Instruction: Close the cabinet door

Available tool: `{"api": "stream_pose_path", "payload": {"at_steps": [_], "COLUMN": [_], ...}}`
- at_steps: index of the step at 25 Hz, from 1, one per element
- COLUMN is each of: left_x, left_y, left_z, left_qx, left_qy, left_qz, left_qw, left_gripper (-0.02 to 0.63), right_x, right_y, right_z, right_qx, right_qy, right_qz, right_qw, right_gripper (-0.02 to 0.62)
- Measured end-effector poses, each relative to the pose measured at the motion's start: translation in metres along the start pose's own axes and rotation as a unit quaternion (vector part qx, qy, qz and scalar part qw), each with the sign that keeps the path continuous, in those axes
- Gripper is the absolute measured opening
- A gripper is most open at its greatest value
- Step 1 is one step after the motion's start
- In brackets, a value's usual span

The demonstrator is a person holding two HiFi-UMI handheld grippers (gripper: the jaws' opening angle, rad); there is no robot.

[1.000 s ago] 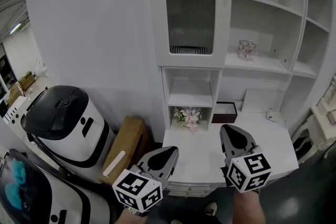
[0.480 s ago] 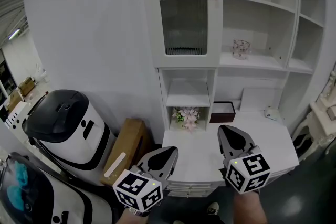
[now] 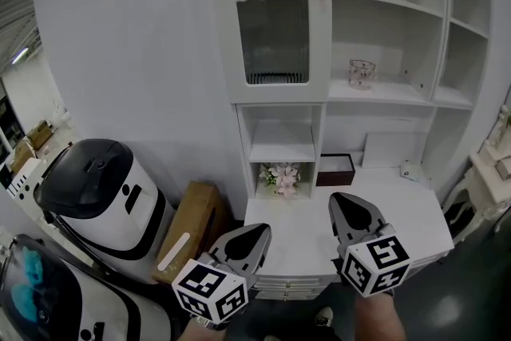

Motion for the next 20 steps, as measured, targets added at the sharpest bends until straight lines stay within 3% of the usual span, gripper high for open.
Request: {"api": "stream_pose_path", "payload": {"at_steps": [20], "left_x": [0.0], "left_y": [-0.016], "left_z": [-0.004], "left_qx": [0.005], "left_qy": [-0.001], "left_qz": [0.007], "left_qw": [1.0], "left_gripper": [0.003], "right_x": [-0.002], "right_y": [0.0], "right_z": [-0.019], "right_qx": [0.003], "right_qy": [-0.009], "right_qz": [0.007], "right_qw": [1.0], "right_gripper": [0.005]}}
Point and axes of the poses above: the fingertips, and each gripper's own axes: z forward along the fingers, y to its left, x out of its underside, the point moved 8 cm from there along -z, backward along the fingers, and after that the axes turned 4 degrees about -z, right-handed, at the moved point
